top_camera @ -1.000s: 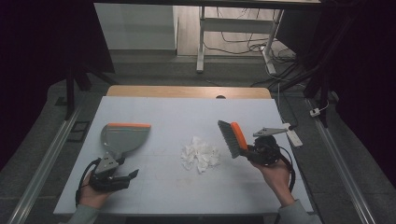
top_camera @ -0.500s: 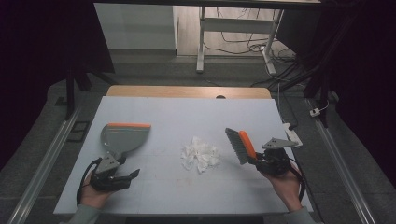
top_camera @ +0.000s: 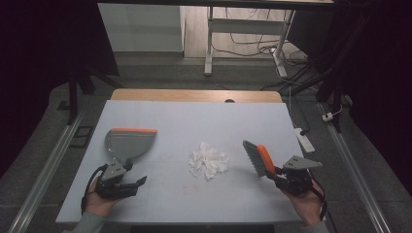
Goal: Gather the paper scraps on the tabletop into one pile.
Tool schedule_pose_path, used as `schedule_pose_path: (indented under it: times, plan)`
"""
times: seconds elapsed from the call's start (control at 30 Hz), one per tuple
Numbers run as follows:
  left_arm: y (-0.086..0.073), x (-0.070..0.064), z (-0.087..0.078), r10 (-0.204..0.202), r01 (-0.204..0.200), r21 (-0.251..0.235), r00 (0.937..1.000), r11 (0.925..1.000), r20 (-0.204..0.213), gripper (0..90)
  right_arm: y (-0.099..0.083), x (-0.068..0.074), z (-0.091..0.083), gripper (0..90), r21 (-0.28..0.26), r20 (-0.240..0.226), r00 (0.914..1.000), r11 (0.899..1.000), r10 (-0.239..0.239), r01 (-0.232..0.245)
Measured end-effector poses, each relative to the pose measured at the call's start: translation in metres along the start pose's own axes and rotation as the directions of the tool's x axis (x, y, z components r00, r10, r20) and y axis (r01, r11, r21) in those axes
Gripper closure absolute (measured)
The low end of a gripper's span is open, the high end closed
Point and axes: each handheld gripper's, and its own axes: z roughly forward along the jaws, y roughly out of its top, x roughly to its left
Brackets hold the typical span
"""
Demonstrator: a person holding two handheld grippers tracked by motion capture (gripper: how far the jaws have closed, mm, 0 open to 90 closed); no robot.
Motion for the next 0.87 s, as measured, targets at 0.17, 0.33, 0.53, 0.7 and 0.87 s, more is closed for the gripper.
schedule_pose_path:
  times: [0.17, 0.33, 0.53, 0.7, 0.87]
  plan:
    - [0.0002, 0.0002, -0.001, 0.002, -0.002, -0.005, 1.0, 1.0, 0.0, 29.7, -0.0023, -0.0012, 0.0025, 70.6, -0.004, 0.003, 1.0, 1.0, -0.009, 0.009]
    - [0.0005, 0.0006, -0.002, 0.005, -0.005, -0.007, 1.0, 1.0, -0.002, 29.7, -0.0024, -0.0015, 0.0012, 70.6, -0.014, 0.003, 0.9999, 1.0, -0.014, 0.014]
    - [0.0005, 0.0001, -0.0026, 0.001, -0.001, -0.01, 1.0, 1.0, -0.001, 29.7, -0.0017, -0.0011, 0.0002, 70.6, -0.018, 0.009, 0.9999, 1.0, -0.013, 0.013]
    - [0.0005, -0.0004, -0.0028, 0.003, -0.003, -0.008, 1.0, 1.0, 0.001, 29.6, -0.0016, -0.0011, -0.0017, 70.6, -0.027, 0.011, 0.9998, 1.0, -0.015, 0.016]
    - [0.0002, -0.0004, -0.0031, 0.003, -0.003, -0.007, 1.0, 1.0, 0.0, 29.6, -0.0011, -0.0002, -0.0025, 70.6, -0.035, 0.003, 0.9999, 0.999, -0.016, 0.016]
